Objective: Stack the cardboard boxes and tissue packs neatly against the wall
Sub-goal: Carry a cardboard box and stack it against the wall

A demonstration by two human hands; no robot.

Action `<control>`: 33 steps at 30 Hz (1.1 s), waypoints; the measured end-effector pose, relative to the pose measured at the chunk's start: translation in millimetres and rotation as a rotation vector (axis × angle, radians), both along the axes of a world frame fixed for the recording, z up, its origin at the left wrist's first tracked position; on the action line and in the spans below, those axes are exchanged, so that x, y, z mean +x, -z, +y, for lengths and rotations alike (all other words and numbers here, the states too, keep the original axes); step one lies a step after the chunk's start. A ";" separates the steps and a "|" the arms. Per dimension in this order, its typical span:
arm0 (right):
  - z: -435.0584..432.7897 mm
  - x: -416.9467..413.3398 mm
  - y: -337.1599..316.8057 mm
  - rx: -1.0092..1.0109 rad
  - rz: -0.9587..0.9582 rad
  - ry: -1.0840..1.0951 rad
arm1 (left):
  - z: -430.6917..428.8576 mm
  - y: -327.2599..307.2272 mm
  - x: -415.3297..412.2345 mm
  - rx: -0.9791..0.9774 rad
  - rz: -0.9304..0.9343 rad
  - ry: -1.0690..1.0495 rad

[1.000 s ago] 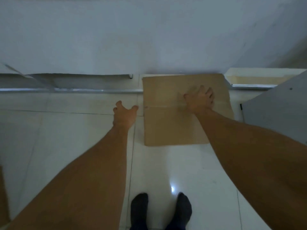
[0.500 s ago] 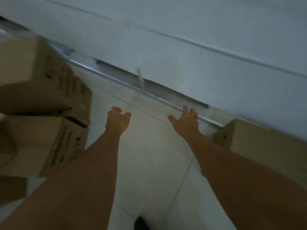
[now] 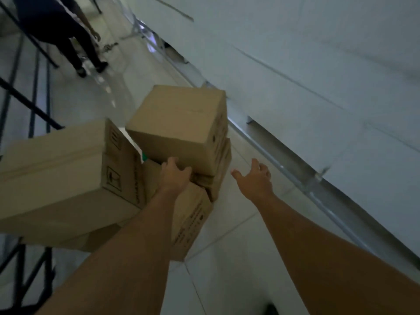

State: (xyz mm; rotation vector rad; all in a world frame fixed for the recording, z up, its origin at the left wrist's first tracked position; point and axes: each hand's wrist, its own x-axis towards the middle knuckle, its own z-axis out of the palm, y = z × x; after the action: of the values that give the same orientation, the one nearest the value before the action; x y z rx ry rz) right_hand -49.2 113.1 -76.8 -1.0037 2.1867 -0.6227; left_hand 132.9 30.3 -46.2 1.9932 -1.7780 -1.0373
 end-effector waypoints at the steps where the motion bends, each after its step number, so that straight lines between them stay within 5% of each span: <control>1: -17.8 5.3 2.3 -0.006 -0.011 -0.019 | -13.5 -0.3 7.1 0.004 -0.010 -0.018; 11: -158.8 21.0 5.3 -0.026 -0.098 -0.030 | -141.4 -13.1 31.1 -0.062 -0.030 -0.089; 29: -317.7 24.1 53.0 -0.070 -0.160 0.156 | -331.4 39.3 51.3 -0.040 -0.506 0.129; 33: -323.2 19.6 67.1 -0.077 -0.178 0.213 | -361.8 59.6 63.5 0.002 -0.480 0.068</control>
State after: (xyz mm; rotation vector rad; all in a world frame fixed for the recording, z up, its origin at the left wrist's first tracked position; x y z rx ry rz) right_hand -29.6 -210.1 -143.9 -0.7274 2.1397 -0.8655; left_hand 196.5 -331.5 -105.7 2.3424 -2.0825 -0.6046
